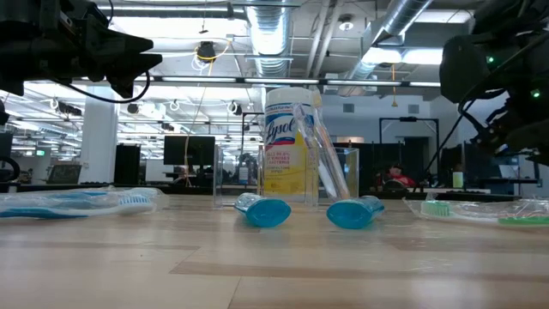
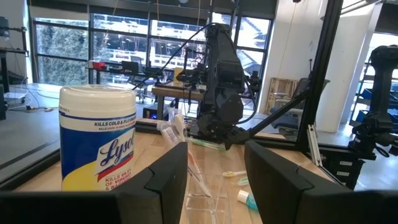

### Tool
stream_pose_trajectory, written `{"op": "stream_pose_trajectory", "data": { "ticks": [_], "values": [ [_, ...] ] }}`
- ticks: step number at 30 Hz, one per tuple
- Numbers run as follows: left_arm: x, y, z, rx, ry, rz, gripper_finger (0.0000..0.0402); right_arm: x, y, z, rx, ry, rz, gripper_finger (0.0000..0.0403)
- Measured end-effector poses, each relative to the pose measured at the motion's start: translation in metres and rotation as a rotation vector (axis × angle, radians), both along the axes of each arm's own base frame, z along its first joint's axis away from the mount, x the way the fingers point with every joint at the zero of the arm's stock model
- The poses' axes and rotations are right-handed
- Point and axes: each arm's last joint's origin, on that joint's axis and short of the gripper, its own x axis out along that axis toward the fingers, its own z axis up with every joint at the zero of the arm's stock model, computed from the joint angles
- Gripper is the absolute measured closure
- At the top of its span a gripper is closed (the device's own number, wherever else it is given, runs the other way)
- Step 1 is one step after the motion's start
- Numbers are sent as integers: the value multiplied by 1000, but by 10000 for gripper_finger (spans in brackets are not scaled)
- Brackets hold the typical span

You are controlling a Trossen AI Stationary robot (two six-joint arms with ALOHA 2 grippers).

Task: Pick & Place toothbrushing station
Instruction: Put the right green toothbrush into the transparent organizer

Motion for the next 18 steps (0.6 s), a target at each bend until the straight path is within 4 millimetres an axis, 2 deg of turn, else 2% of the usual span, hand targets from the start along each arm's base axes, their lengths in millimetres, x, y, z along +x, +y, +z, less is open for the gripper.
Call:
{"op": "stream_pose_trajectory", "data": {
  "ticks": [11,18],
  "values": [
    [0,0,0,0,0,0,247,-2,4,-10,-33,-49,-34,239],
    [0,0,0,0,0,0,247,1,5,-11,-43,-82,-48,301]
  ]
}}
